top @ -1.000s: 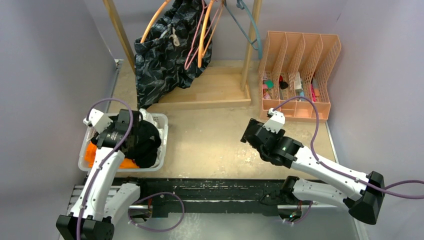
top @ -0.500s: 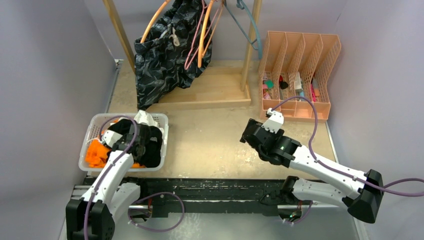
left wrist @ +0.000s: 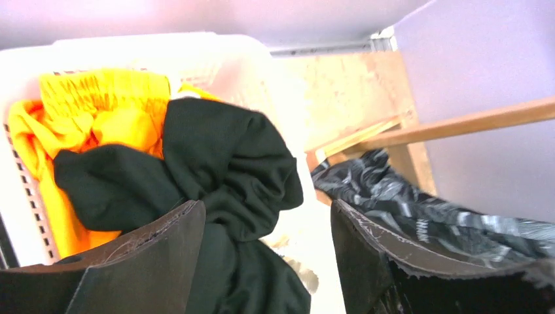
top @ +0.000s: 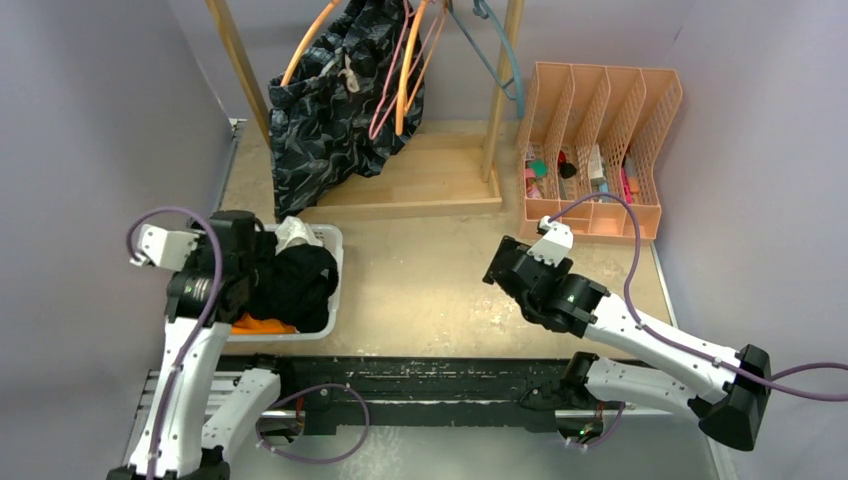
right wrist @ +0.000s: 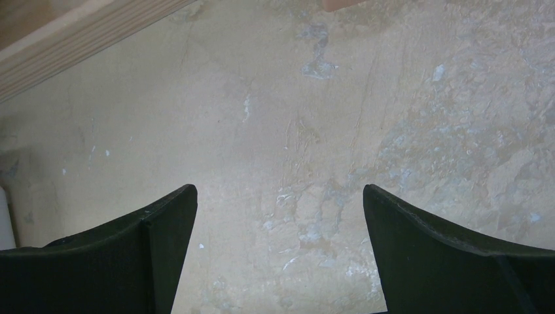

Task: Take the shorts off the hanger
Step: Place the shorts in the basket.

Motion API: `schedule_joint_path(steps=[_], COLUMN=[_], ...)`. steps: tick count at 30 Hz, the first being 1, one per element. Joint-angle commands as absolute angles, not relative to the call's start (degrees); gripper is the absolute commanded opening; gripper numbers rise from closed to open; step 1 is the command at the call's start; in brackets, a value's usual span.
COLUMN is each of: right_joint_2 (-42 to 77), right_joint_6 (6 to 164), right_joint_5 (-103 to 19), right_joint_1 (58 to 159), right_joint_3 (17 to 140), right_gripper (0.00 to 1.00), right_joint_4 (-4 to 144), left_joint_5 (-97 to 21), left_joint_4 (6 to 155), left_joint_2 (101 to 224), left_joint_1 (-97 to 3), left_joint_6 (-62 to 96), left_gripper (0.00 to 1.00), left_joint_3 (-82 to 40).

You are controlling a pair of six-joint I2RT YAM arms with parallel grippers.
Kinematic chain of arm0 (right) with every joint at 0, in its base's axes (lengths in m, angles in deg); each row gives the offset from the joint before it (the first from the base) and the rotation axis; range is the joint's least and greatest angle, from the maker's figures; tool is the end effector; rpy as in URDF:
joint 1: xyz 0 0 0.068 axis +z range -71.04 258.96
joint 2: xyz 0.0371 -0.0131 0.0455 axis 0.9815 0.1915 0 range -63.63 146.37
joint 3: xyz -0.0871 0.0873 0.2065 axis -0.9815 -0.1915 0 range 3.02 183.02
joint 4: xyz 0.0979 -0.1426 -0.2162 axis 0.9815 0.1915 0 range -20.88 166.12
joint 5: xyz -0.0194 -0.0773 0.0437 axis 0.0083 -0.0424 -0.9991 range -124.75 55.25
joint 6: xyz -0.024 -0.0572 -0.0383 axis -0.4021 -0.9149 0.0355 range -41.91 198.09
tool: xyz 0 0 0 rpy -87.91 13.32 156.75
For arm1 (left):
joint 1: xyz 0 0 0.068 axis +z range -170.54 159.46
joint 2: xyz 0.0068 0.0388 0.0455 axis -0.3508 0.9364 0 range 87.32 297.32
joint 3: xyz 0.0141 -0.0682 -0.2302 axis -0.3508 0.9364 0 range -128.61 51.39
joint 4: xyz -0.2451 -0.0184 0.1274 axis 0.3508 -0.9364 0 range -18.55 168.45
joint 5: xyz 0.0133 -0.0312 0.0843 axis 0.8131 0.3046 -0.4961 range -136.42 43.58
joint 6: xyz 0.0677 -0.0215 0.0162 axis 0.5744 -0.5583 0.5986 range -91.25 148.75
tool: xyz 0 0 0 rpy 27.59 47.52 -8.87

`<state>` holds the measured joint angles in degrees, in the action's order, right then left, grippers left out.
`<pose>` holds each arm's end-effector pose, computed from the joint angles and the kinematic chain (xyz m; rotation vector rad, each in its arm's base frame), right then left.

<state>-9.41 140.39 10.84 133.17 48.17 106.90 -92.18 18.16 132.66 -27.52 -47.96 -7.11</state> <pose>0.1710 0.1633 0.2336 0.4933 2.0577 0.2407 0.1819 0.0215 0.3102 -1.4725 1.5104 0.1091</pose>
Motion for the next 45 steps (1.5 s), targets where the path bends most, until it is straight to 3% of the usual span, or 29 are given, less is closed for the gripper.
schedule_joint_path(steps=[1, 6, 9, 14, 19, 22, 25, 37, 45], right_joint_2=[-9.2, -7.8, -7.5, -6.4, -4.0, -2.7, -2.1, -1.9, -1.8], right_joint_6=[140.1, 139.8, 139.6, 138.0, 137.7, 138.0, 138.7, 137.2, 137.2], right_joint_5=[13.8, 13.6, 13.6, 12.9, 12.7, 12.7, 13.0, 13.1, 12.4], right_joint_1=[133.1, 133.0, 133.1, 133.1, 133.1, 133.0, 133.1, 133.1, 133.1], right_joint_3=[49.3, 50.1, 50.2, 50.4, 51.7, 52.3, 51.9, 52.2, 51.9], right_gripper=[0.97, 0.97, 0.97, 0.97, 0.97, 0.97, 0.98, 0.98, 0.98], right_joint_4=[106.4, 107.1, 107.0, 104.2, 103.6, 104.8, 105.7, 103.5, 104.4], left_joint_5=[-99.3, -97.2, -88.5, -64.2, -49.8, -52.7, -60.3, -88.8, -90.4], left_joint_4=[12.7, 14.4, 25.1, 38.8, 51.5, 50.2, 43.7, 24.8, 24.1], left_joint_2=[130.3, 129.2, 128.3, 133.7, 140.2, 138.1, 132.8, 128.3, 133.9], left_joint_1=[-27.7, -27.7, -27.7, -27.7, -28.7, -28.8, -28.8, -28.7, -28.7], left_joint_6=[-45.6, -42.7, -32.3, -30.2, -43.9, -47.2, -46.6, -30.8, -32.0], left_gripper=[0.70, 0.69, 0.67, 0.66, 0.64, 0.64, 0.64, 0.69, 0.71], left_joint_3=[-10.8, -12.8, -10.2, 1.5, 23.8, 30.3, 26.8, -6.3, 0.6])
